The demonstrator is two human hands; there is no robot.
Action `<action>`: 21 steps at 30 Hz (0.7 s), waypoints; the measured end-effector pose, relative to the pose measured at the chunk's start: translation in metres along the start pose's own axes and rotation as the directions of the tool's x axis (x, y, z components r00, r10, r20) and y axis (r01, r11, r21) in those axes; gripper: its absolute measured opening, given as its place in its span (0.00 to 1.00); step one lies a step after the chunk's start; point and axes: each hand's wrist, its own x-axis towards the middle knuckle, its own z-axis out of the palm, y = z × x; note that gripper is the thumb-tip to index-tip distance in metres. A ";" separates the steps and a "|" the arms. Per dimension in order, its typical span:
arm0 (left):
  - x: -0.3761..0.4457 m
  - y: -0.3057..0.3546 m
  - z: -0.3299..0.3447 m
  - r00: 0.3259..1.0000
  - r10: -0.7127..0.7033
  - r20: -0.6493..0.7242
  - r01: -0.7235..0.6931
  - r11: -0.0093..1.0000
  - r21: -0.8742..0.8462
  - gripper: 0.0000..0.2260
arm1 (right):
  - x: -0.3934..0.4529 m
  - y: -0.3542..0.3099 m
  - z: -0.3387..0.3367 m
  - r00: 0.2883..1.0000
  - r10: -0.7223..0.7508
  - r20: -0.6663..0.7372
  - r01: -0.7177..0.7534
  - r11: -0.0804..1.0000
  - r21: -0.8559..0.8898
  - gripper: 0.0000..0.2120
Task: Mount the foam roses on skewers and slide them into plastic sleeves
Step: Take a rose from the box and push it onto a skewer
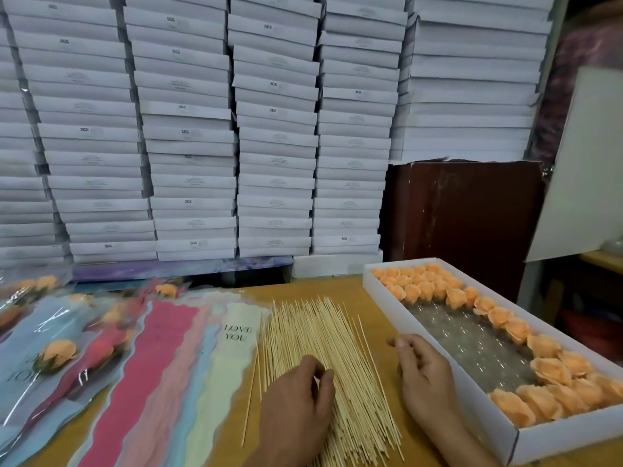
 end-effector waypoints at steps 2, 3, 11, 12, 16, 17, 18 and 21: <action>0.005 -0.002 0.002 1.000 -0.016 -0.013 0.016 1.000 -0.022 0.10 | 0.017 -0.016 -0.003 0.998 -0.057 0.000 0.057 0.998 -0.017 0.09; 0.007 -0.003 0.003 1.000 -0.018 -0.016 0.018 0.999 -0.029 0.10 | 0.034 -0.024 -0.006 0.997 -0.083 -0.005 0.083 0.994 -0.068 0.08; 0.013 -0.003 0.004 0.999 -0.040 -0.019 0.038 0.997 -0.071 0.13 | 0.169 -0.027 -0.012 0.976 0.218 0.002 -0.168 0.757 -0.631 0.18; 0.013 -0.003 0.004 0.999 -0.036 -0.014 0.035 0.997 -0.070 0.13 | 0.178 -0.021 -0.013 0.963 0.263 0.051 -0.157 0.707 -0.689 0.20; 0.013 -0.004 0.005 1.000 -0.001 -0.009 0.000 0.995 -0.097 0.10 | 0.204 0.007 -0.014 0.910 0.373 0.183 -0.094 0.614 -0.784 0.30; 0.013 -0.005 0.005 1.000 0.003 -0.009 -0.004 0.996 -0.095 0.10 | 0.209 0.012 -0.012 0.899 0.386 0.206 -0.076 0.602 -0.795 0.33; 0.014 -0.006 0.005 1.000 0.003 -0.008 -0.004 0.996 -0.090 0.10 | 0.212 0.016 -0.011 0.891 0.395 0.226 -0.057 0.591 -0.805 0.34; 0.016 -0.006 0.005 1.000 -0.001 0.003 0.001 0.997 -0.083 0.12 | 0.216 0.028 -0.009 0.875 0.400 0.272 -0.019 0.590 -0.807 0.33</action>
